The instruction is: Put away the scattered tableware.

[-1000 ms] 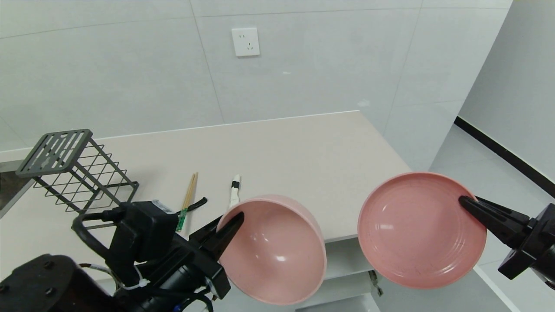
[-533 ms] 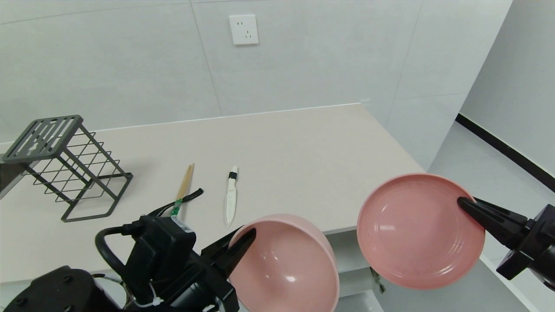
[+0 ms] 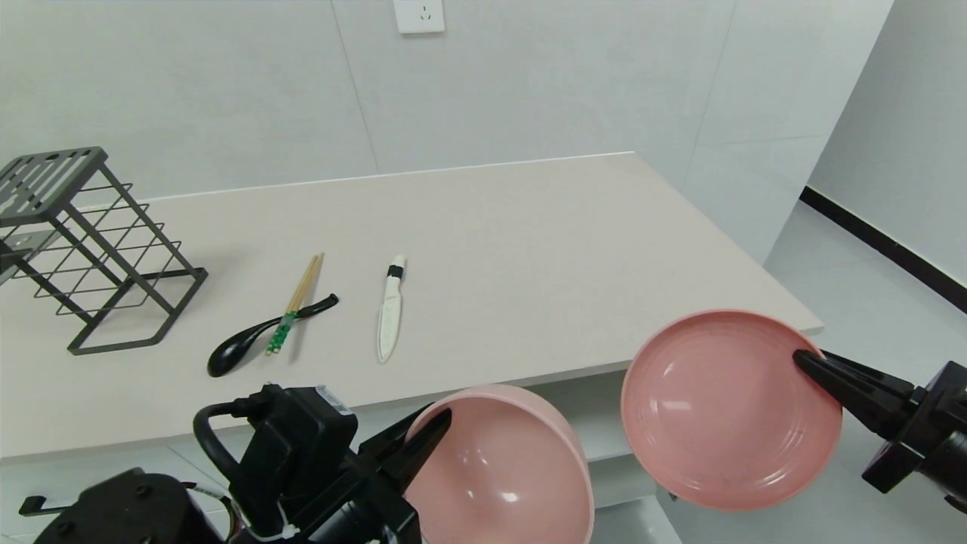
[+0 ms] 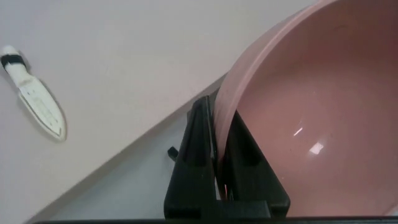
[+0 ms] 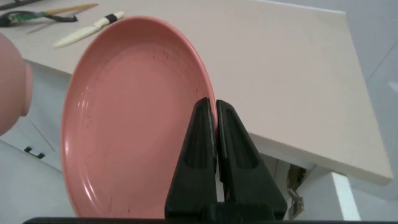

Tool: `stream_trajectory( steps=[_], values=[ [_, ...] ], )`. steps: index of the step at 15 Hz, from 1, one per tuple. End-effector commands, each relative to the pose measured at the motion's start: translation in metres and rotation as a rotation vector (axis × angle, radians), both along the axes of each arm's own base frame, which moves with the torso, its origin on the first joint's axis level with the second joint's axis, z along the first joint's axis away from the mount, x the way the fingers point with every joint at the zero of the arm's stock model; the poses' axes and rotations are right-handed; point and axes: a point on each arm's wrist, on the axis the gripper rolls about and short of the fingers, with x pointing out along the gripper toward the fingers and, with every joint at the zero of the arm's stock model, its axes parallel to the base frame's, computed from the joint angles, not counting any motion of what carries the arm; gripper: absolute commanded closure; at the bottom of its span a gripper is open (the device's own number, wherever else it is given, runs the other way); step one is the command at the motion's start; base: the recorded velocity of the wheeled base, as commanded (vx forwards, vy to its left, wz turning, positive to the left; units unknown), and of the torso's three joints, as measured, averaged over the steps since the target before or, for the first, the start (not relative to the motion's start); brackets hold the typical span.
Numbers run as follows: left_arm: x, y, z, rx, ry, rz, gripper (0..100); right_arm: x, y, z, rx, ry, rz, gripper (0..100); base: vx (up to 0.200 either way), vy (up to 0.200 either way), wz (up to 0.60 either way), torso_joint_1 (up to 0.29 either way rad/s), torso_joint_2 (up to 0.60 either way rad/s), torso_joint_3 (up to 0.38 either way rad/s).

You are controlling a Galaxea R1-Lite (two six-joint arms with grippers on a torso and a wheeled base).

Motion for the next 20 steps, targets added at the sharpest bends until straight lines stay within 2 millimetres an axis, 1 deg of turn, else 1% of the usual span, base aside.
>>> stream_trajectory(
  steps=[1, 3, 7, 18, 20],
  values=[
    [-0.001, 0.0, -0.002, 0.006, 0.006, -0.004, 100, 0.0, 0.0, 0.0, -0.001, 0.0, 0.001, 100, 0.0, 0.0, 0.0, -0.149, 0.28, 0.144],
    [-0.005, -0.001, -0.002, 0.009, 0.008, -0.021, 100, 0.0, 0.0, -0.001, -0.001, 0.002, 0.001, 100, 0.0, 0.0, 0.0, -0.173, 0.34, 0.163],
    [-0.006, -0.002, -0.003, 0.012, 0.009, -0.027, 100, 0.0, 0.0, -0.001, -0.002, 0.003, 0.001, 100, 0.0, 0.0, 0.0, -0.162, 0.32, 0.155],
    [-0.011, 0.003, -0.006, 0.027, 0.022, -0.032, 100, 0.002, 0.001, -0.003, -0.007, 0.017, 0.0, 100, 0.0, 0.0, 0.0, -0.245, 0.47, 0.217],
    [-0.02, 0.0, -0.007, 0.034, 0.024, -0.075, 100, 0.002, 0.001, -0.004, -0.008, 0.022, 0.0, 100, 0.0, 0.0, 0.0, -0.251, 0.37, 0.132]
  ],
)
